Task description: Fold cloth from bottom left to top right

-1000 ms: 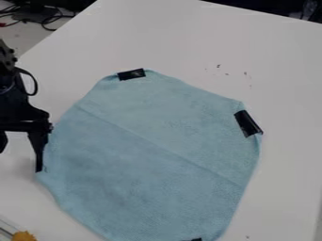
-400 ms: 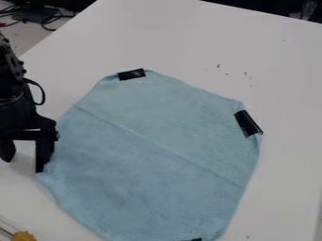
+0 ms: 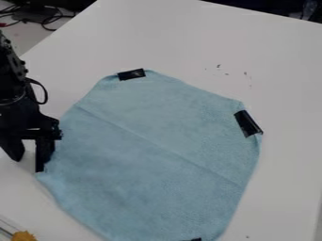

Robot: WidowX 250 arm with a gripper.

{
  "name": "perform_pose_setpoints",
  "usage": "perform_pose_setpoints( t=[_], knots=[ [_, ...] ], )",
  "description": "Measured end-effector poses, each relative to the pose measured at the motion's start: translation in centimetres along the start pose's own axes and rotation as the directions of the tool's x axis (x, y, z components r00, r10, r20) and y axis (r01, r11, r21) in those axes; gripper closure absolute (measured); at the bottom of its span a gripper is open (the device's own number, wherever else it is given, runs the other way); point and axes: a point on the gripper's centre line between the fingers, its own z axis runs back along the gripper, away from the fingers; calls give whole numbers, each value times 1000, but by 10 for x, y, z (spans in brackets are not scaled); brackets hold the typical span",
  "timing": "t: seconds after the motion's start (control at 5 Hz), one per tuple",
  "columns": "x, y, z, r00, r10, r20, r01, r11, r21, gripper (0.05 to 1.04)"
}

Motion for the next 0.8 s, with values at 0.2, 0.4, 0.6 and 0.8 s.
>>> perform_pose_setpoints(
  t=[0.2, 0.4, 0.6, 0.8],
  knots=[
    [0, -2, 0, 1000, -2, 11, 2, 1000, 0, 667],
    [0, -3, 0, 1000, -1, 22, 1, 1000, 1, 853],
    [-1, -3, 1, 1000, 12, 26, -12, 1000, 3, 957],
    [-7, 4, 4, 999, 47, 12, -47, 999, 23, 1008]
  ],
)
